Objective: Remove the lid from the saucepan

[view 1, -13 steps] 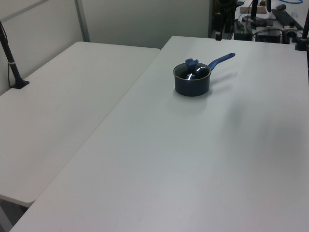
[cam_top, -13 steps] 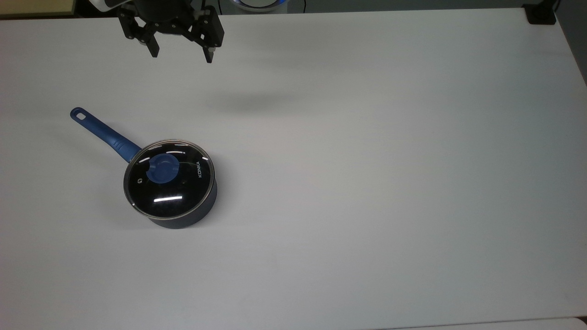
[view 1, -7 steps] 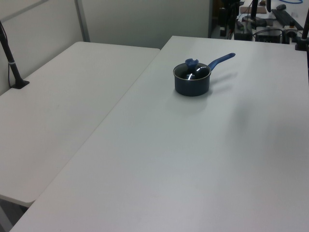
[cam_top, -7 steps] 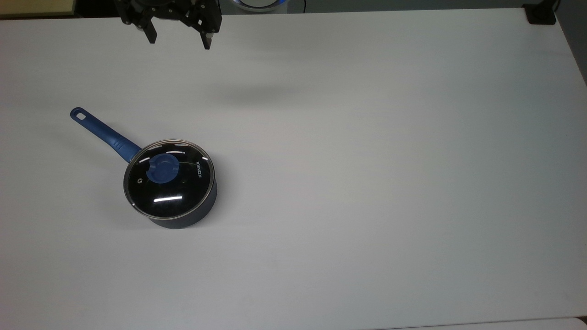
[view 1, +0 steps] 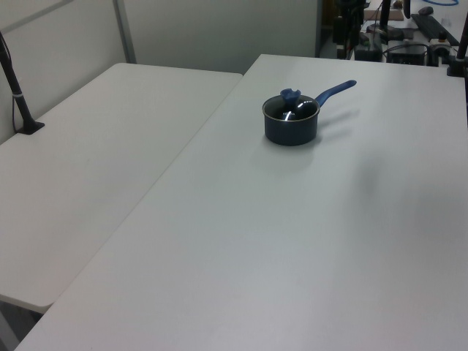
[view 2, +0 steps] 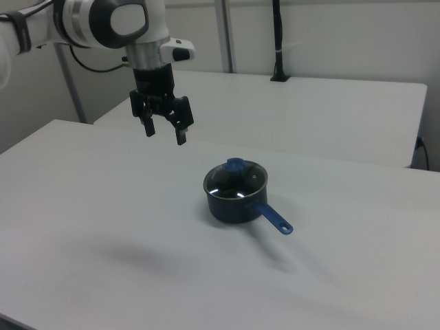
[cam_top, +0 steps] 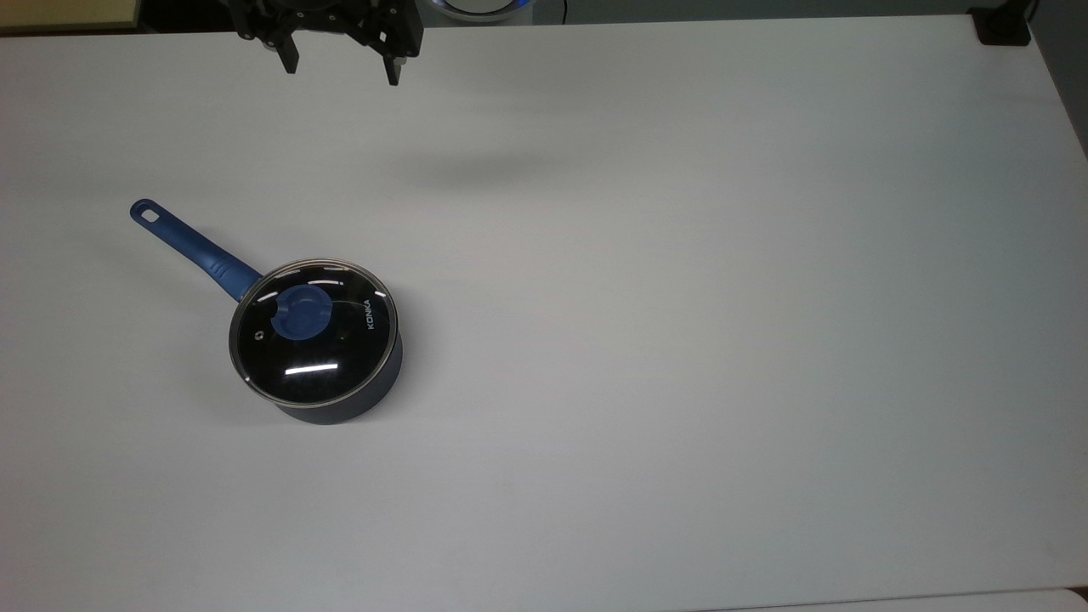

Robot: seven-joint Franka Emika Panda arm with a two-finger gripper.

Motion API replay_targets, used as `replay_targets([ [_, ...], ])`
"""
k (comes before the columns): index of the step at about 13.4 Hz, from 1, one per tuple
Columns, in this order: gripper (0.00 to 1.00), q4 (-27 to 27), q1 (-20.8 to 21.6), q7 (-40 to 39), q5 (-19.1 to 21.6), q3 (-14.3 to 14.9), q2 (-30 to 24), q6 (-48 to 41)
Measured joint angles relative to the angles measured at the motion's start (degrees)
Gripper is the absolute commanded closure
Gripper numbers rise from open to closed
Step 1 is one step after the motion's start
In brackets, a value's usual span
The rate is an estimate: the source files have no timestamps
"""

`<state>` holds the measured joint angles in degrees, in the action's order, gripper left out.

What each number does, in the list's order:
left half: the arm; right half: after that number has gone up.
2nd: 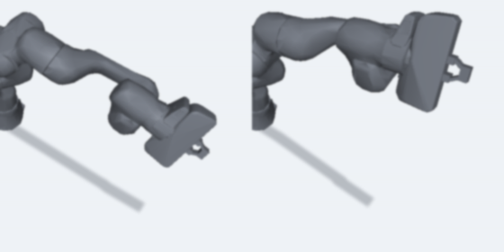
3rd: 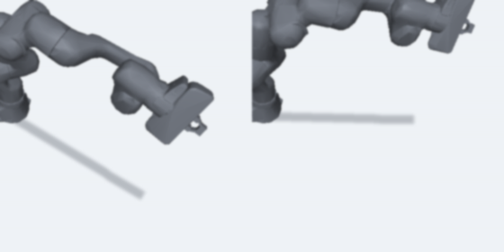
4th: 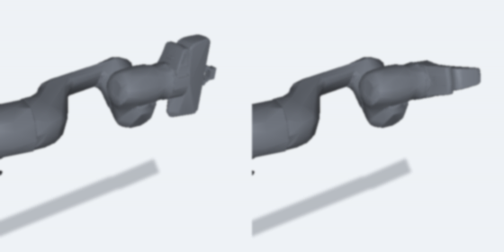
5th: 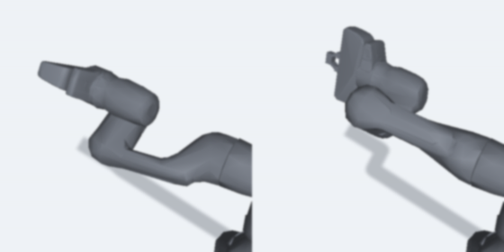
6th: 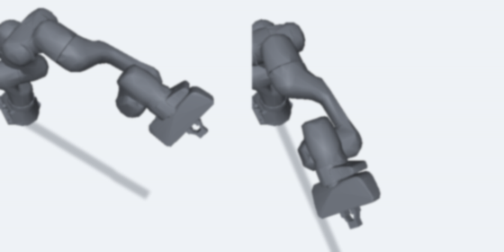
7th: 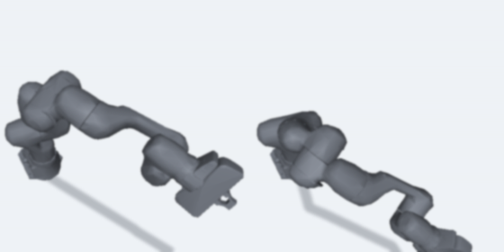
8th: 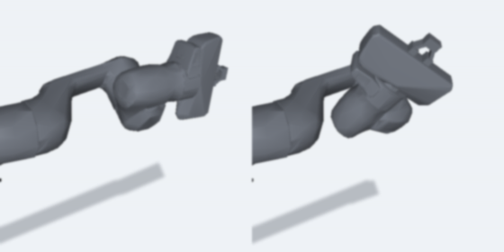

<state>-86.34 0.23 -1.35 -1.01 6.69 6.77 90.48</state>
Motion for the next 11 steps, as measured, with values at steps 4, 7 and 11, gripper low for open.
replay_targets([
  [4, 0.00, -0.20, 1.41, 2.93, -0.62, -0.27, 0.01, -3.64],
  [7, 0.00, -0.22, 2.03, 4.98, -0.72, -0.22, 0.01, -3.84],
  [11, 0.00, 0.22, 1.34, 5.25, -0.83, 0.22, 0.17, -3.86],
])
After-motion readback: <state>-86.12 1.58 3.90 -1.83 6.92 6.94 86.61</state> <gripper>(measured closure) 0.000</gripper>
